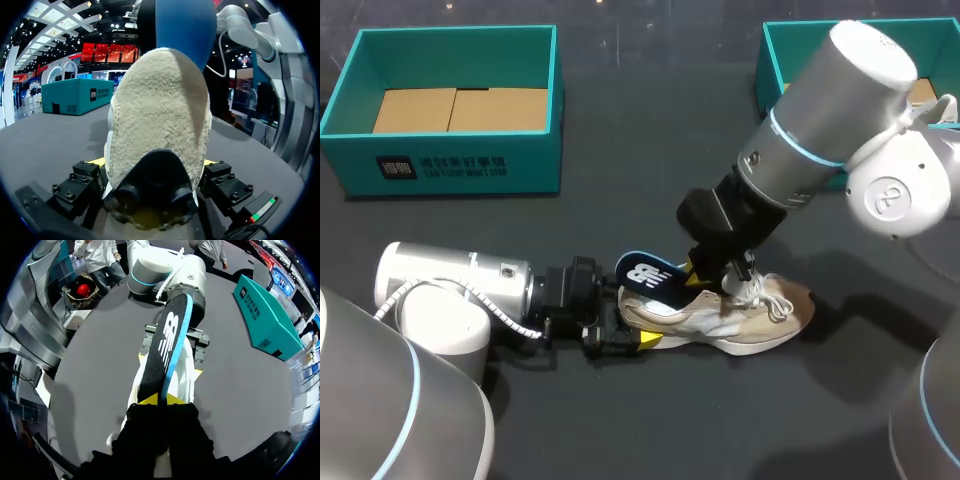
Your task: Take the shoe out of the shoebox, open the shoe tongue, remove and reinsert the insole, then place the shoe into the shoebox
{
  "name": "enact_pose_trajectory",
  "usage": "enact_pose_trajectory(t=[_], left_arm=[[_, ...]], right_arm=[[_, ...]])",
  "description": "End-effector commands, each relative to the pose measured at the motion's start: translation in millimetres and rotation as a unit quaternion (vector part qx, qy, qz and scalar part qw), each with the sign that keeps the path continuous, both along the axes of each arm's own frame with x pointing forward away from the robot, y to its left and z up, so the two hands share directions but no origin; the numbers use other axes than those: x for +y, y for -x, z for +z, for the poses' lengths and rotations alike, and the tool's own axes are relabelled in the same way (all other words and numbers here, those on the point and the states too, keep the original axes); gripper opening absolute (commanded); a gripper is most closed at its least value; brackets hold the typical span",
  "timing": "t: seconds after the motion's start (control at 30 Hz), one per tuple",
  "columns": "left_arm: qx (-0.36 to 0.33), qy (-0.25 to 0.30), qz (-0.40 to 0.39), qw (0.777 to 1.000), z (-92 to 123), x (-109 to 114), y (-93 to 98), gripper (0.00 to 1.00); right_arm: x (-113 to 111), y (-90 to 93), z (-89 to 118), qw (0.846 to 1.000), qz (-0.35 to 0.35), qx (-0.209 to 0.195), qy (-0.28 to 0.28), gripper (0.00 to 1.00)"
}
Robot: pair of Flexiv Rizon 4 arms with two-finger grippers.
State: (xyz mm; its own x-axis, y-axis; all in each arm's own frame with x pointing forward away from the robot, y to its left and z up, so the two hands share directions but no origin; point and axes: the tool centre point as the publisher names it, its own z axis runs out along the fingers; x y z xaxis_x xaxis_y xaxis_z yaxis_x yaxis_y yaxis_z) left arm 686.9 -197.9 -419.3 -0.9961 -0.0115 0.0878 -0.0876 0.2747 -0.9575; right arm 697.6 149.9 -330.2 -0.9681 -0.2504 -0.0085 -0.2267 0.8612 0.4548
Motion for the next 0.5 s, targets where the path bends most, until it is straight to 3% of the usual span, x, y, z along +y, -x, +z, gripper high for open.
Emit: enact_pose_trajectory(t=[0.03,0.1,0.2,0.3,0.37,0.43,0.5], left_arm=[[0.0,-0.001,0.0,1.0,-1.2,1.1,1.0,0.0],[0.0,-0.001,0.0,1.0,-1.2,1.1,1.0,0.0],[0.0,-0.001,0.0,1.0,-1.2,1.1,1.0,0.0],[0.0,-0.001,0.0,1.0,-1.2,1.1,1.0,0.0],[0.0,-0.001,0.0,1.0,-1.2,1.1,1.0,0.0],[0.0,-0.001,0.0,1.0,-1.2,1.1,1.0,0.0],[0.0,-0.001,0.0,1.0,-1.2,1.1,1.0,0.0]], right_arm=[[9.1,-5.7,-2.0,1.0,-0.007,0.017,0.01,0.44],[9.1,-5.7,-0.8,0.999,-0.022,0.029,0.016,0.6],[9.3,-5.4,3.3,0.998,-0.038,0.048,0.02,0.62],[9.3,-6.4,5.0,0.996,-0.053,0.074,0.021,0.79],[9.8,-7.0,4.9,0.994,-0.063,0.087,0.02,0.79],[11.4,-8.3,5.9,0.992,-0.074,0.103,0.026,0.69],[13.6,-9.3,8.0,0.99,-0.077,0.114,0.021,0.73]])
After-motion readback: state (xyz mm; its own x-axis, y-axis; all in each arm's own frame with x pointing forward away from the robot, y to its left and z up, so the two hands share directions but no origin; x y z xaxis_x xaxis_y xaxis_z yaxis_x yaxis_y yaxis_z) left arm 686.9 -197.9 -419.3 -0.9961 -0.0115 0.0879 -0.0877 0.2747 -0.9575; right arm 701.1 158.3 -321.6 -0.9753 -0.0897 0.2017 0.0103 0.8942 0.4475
